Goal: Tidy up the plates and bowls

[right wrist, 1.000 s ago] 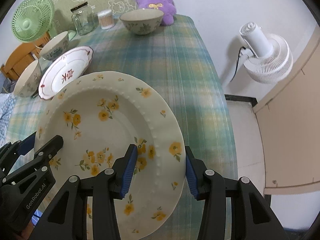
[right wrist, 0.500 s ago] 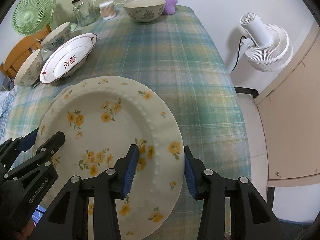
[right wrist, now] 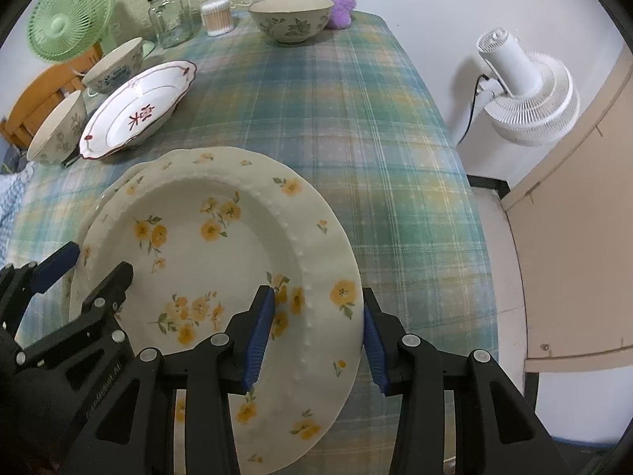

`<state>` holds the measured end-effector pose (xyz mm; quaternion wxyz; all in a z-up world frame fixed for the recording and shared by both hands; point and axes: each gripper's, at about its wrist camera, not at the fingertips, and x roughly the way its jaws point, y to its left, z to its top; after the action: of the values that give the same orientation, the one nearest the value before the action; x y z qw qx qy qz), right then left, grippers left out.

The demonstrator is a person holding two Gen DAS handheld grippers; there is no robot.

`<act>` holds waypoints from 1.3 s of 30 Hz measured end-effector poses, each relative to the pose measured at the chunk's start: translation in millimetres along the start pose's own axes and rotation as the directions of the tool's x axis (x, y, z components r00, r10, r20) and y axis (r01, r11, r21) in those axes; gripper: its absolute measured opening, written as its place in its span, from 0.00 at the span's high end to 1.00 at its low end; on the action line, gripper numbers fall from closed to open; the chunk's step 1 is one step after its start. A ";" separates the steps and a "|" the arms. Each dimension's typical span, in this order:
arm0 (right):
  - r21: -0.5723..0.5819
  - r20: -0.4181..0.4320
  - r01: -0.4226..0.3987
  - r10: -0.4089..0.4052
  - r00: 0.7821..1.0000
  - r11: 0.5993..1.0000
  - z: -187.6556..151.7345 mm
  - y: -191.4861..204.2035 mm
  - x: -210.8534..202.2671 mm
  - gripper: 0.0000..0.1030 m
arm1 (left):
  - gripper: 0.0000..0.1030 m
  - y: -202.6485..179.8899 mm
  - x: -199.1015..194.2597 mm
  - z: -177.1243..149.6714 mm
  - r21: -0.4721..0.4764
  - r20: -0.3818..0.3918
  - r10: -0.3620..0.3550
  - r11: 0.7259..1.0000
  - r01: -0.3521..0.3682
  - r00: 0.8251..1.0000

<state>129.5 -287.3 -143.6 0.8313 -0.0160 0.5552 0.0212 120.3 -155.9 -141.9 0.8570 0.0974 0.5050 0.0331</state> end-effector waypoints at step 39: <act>-0.002 0.169 -0.135 0.133 0.977 0.991 60.3 59.0 -74.3 0.40 | 0.22 90.6 -59.0 40.6 -0.202 0.119 -0.083 0.974 0.106 0.989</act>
<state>153.6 -226.7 -52.0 0.8721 0.0275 0.4827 0.0758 130.7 -81.8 -53.9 0.8895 -0.0152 0.4550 0.0394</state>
